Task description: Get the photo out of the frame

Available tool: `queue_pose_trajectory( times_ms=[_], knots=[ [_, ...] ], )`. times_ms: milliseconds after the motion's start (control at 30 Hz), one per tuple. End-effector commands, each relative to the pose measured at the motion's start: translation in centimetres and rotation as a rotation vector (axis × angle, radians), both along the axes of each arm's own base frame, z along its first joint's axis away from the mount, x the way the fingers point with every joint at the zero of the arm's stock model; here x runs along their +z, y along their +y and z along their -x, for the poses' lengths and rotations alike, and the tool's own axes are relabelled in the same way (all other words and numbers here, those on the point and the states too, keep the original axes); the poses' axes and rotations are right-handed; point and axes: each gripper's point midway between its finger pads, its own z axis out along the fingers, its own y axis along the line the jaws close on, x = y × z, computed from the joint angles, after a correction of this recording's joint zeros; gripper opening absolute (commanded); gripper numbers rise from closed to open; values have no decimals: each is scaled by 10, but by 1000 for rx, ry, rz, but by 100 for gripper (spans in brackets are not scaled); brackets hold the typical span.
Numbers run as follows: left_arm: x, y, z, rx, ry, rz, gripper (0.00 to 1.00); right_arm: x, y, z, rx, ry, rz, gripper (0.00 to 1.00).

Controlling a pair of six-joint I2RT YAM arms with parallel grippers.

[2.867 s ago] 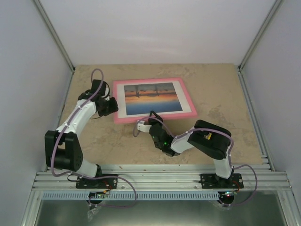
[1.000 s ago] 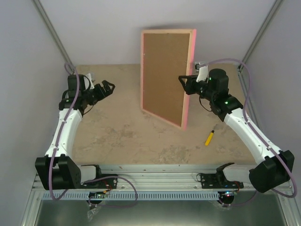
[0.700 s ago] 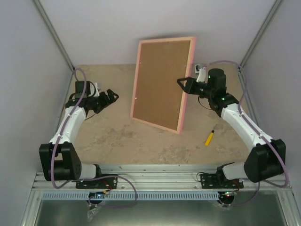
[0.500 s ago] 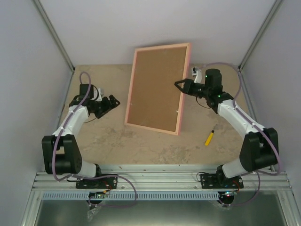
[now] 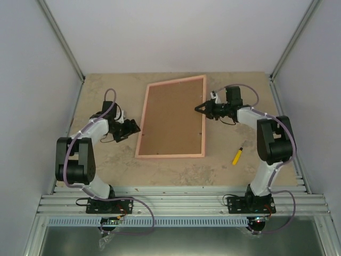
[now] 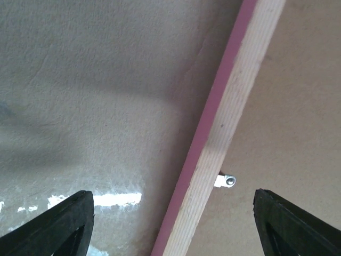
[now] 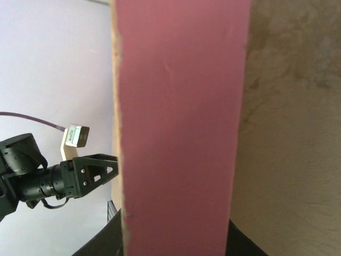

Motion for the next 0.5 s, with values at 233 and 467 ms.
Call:
queue_pose_trajectory(
  times_ms=[233, 467],
  knots=[
    [-25, -1, -1, -20, 51, -14, 73, -42, 9, -36, 124, -121, 54, 4],
    [-29, -1, -10, -24, 65, -19, 63, -66, 8, -44, 135, -73, 86, 17]
  ],
)
